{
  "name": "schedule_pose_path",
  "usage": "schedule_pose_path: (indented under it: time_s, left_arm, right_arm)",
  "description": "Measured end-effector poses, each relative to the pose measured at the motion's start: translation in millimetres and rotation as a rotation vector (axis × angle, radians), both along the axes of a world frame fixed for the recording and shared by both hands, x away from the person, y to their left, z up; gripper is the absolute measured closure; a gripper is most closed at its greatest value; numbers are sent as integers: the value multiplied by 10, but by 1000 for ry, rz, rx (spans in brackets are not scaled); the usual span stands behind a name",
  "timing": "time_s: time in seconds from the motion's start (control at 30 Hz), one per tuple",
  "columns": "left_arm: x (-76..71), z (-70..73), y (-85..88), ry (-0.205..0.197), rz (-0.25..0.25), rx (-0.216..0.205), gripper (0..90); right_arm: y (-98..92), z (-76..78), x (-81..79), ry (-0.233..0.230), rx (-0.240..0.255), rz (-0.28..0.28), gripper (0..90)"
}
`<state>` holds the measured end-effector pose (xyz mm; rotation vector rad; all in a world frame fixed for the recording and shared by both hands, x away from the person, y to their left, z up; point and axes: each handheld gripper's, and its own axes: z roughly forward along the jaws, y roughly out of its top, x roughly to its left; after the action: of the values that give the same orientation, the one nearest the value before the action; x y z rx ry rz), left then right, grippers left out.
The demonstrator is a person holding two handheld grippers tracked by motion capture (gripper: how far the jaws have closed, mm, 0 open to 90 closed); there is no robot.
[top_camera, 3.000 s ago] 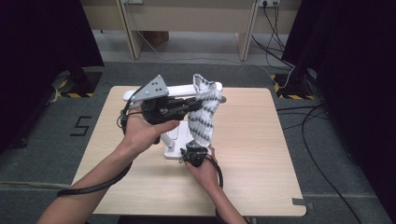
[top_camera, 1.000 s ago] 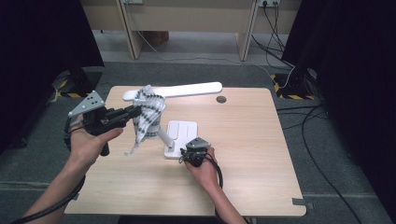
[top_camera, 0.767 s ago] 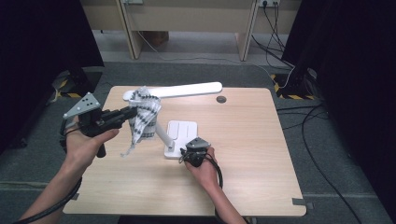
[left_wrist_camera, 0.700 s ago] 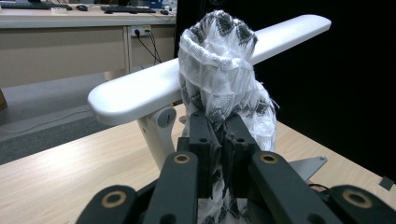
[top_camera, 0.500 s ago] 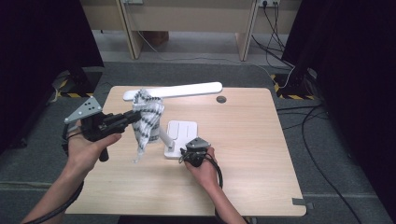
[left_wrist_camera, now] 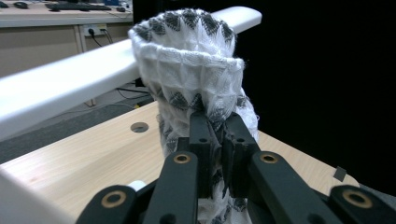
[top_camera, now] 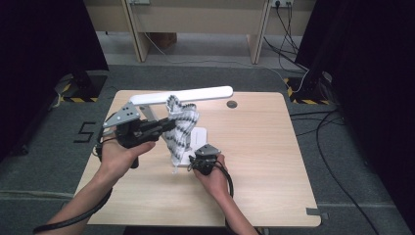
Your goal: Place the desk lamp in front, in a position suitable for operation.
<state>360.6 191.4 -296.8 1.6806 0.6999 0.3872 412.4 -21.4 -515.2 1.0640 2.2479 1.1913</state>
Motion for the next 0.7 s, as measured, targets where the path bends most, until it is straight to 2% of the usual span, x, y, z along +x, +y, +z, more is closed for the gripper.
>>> schedule_pose_path:
  time_s: [0.33, 0.47, 0.7]
  left_arm:
    - [91, -76, -443, -11, -33, 56, 838]
    - [149, -70, -583, -8, -43, 58, 838]
    - [262, -75, -787, -8, -31, 49, 838]
  right_arm:
    - [5, 1, 5, -2, -4, 1, 686]
    - [8, 5, 1, 9, 2, -3, 686]
    - [12, 3, 1, 6, 0, -1, 686]
